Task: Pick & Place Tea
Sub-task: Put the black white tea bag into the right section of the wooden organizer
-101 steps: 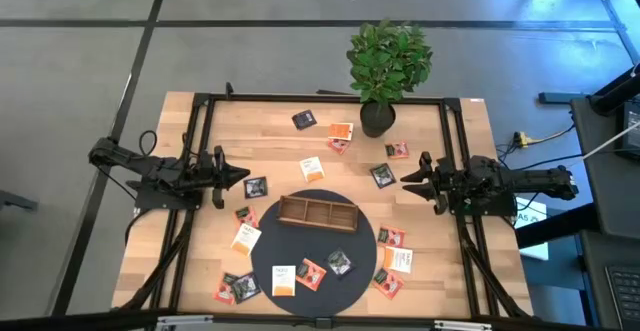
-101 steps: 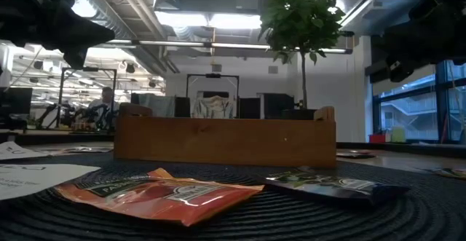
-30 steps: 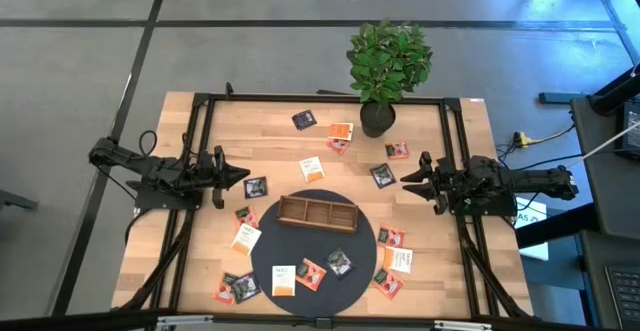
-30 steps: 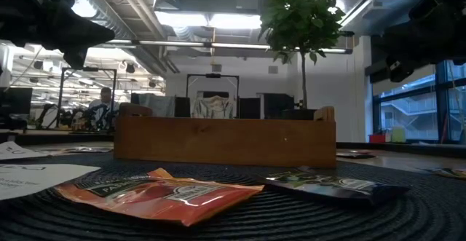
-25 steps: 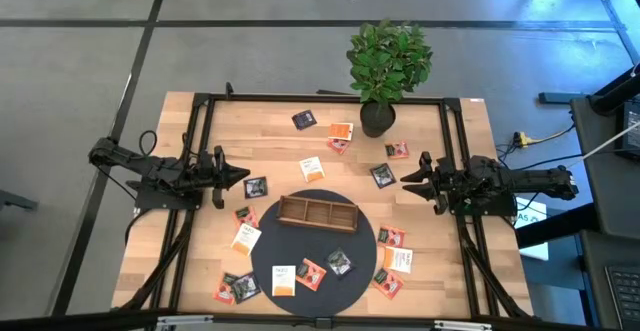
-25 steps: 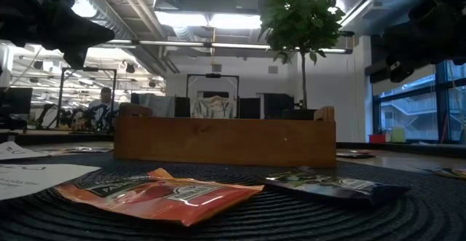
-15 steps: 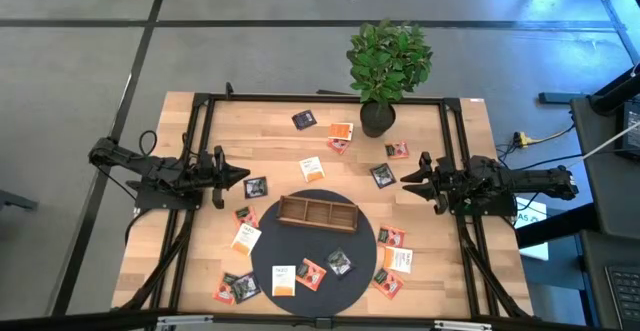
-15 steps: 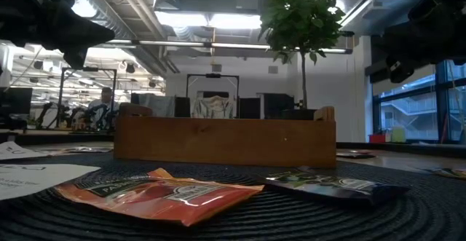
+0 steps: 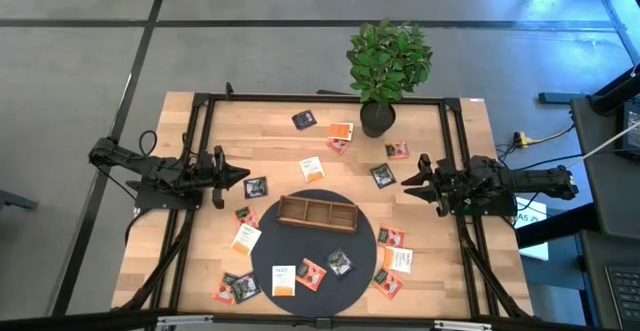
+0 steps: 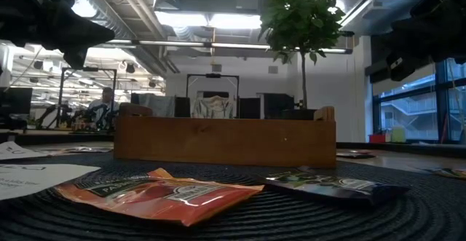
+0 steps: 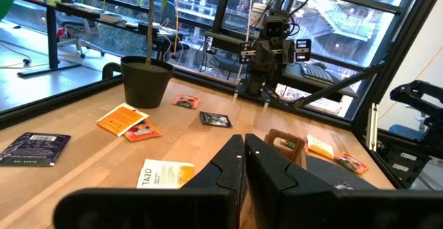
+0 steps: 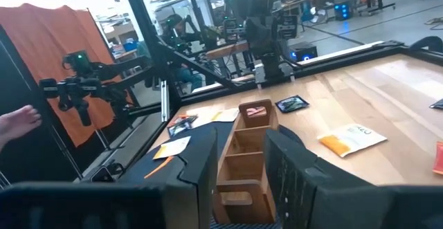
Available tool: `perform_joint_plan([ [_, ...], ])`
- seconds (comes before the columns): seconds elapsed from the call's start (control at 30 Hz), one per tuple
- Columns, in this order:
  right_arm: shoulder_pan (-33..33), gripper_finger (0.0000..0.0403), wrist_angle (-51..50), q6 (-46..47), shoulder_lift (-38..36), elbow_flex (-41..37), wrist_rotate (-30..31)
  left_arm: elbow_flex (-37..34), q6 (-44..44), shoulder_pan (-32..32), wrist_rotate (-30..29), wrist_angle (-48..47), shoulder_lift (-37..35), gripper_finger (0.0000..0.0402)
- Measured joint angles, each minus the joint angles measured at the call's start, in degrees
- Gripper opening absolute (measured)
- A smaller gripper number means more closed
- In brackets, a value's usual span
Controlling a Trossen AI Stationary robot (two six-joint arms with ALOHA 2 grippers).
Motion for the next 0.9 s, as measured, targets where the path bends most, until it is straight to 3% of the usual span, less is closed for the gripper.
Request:
perform_joint_plan([
  [0.73, 0.0, 0.0118, -0.04, -0.06, 0.0, 0.0, 0.36, 0.0, -0.01, 0.0, 0.01, 0.03, 0.0, 0.0013],
  [0.9, 0.0, 0.0136, -0.18, -0.08, 0.0, -0.02, 2.47, -0.03, -0.02, -0.01, 0.01, 1.39, -0.02, 0.0011],
])
